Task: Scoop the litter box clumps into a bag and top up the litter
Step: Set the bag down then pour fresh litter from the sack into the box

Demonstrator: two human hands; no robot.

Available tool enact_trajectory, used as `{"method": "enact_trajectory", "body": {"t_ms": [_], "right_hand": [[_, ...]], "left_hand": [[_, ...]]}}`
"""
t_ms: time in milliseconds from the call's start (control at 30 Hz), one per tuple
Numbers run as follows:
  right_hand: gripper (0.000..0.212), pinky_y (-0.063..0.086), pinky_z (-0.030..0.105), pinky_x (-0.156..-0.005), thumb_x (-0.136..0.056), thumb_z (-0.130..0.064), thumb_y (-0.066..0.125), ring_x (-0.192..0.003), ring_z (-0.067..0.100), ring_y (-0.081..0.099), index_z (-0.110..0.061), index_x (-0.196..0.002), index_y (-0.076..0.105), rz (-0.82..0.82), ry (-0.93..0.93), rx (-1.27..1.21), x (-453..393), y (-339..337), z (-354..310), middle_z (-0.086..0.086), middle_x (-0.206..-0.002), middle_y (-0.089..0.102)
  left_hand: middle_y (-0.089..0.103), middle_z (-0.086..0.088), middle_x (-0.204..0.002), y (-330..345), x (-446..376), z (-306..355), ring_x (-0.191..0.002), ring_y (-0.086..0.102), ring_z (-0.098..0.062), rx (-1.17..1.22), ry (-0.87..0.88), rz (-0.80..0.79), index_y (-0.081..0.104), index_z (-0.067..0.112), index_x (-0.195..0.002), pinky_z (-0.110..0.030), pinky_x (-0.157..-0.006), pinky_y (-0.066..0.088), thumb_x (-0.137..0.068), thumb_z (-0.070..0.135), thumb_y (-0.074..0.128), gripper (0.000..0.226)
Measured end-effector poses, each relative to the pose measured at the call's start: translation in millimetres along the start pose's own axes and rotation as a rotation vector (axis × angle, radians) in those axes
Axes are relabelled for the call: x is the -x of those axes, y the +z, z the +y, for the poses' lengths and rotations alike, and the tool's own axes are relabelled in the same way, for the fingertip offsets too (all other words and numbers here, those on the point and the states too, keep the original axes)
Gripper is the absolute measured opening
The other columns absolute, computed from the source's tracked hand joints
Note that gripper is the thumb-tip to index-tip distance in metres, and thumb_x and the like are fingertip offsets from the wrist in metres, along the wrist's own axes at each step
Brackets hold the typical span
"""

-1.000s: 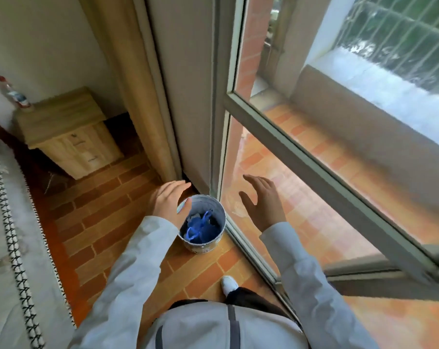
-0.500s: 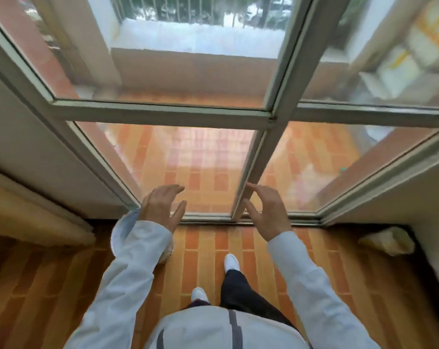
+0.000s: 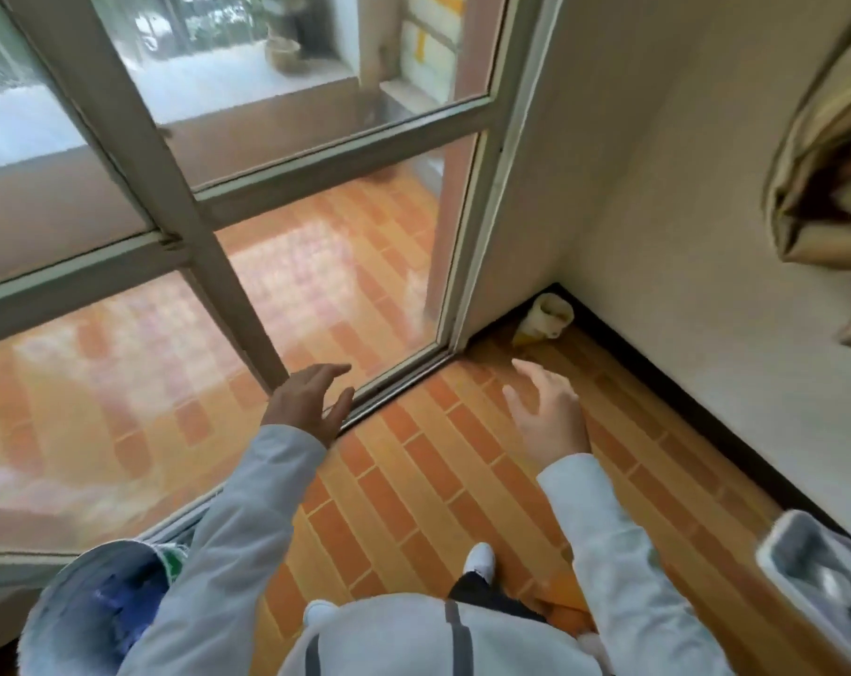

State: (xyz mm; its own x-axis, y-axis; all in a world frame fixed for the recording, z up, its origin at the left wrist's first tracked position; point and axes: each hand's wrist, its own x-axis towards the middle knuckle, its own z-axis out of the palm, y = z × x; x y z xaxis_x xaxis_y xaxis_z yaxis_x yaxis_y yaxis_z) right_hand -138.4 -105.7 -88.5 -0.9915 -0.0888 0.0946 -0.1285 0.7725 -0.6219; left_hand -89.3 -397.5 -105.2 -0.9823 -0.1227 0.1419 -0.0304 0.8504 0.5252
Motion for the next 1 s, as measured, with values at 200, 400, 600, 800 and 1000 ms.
{"method": "enact_trajectory", "body": {"t_ms": [200, 400, 600, 800, 1000], "right_hand": [[0.033, 0.038, 0.024, -0.095, -0.092, -0.023, 0.058, -0.117, 0.019, 0.052, -0.016, -0.124, 0.060, 0.061, 0.093, 0.064, -19, -71, 94, 0.001, -0.121, 0.064], [0.033, 0.035, 0.019, -0.091, -0.093, -0.026, 0.055, -0.115, 0.015, 0.052, -0.019, -0.125, 0.058, 0.051, 0.197, 0.061, -42, -114, 164, -0.001, -0.122, 0.063], [0.032, 0.034, 0.022, -0.087, -0.094, -0.027, 0.053, -0.106, 0.009, 0.044, -0.022, -0.126, 0.057, 0.054, 0.316, 0.046, -83, -128, 207, -0.003, -0.121, 0.062], [0.033, 0.033, 0.021, -0.085, -0.095, -0.028, 0.053, -0.113, 0.016, 0.051, -0.023, -0.127, 0.056, 0.037, 0.367, 0.060, -153, -129, 251, -0.002, -0.123, 0.062], [0.032, 0.034, 0.023, -0.083, -0.094, -0.027, 0.053, -0.114, 0.020, 0.051, -0.023, -0.126, 0.057, 0.046, 0.433, 0.047, -257, -128, 290, -0.003, -0.123, 0.062]], "left_hand": [[0.065, -0.014, -0.116, 67, -52, 84, -0.108, 0.059, -0.035, 0.020, 0.052, -0.072, 0.063, 0.012, -0.118, -0.046, -0.090, 0.048, -0.088, 0.022, 0.062, 0.032], [0.064, -0.015, -0.118, 110, -93, 148, -0.109, 0.058, -0.035, 0.015, 0.050, -0.091, 0.063, 0.012, -0.118, -0.044, -0.092, 0.048, -0.089, 0.020, 0.060, 0.031], [0.064, -0.011, -0.118, 147, -146, 175, -0.110, 0.059, -0.032, 0.012, 0.028, -0.166, 0.064, 0.015, -0.118, -0.041, -0.093, 0.047, -0.088, 0.023, 0.060, 0.031], [0.067, -0.011, -0.112, 196, -224, 195, -0.102, 0.063, -0.032, 0.027, -0.002, -0.196, 0.067, 0.014, -0.113, -0.040, -0.088, 0.050, -0.087, 0.021, 0.062, 0.027], [0.068, -0.012, -0.107, 250, -329, 214, -0.095, 0.065, -0.032, 0.069, 0.005, -0.231, 0.068, 0.013, -0.110, -0.038, -0.082, 0.052, -0.087, 0.018, 0.061, 0.025]]}}
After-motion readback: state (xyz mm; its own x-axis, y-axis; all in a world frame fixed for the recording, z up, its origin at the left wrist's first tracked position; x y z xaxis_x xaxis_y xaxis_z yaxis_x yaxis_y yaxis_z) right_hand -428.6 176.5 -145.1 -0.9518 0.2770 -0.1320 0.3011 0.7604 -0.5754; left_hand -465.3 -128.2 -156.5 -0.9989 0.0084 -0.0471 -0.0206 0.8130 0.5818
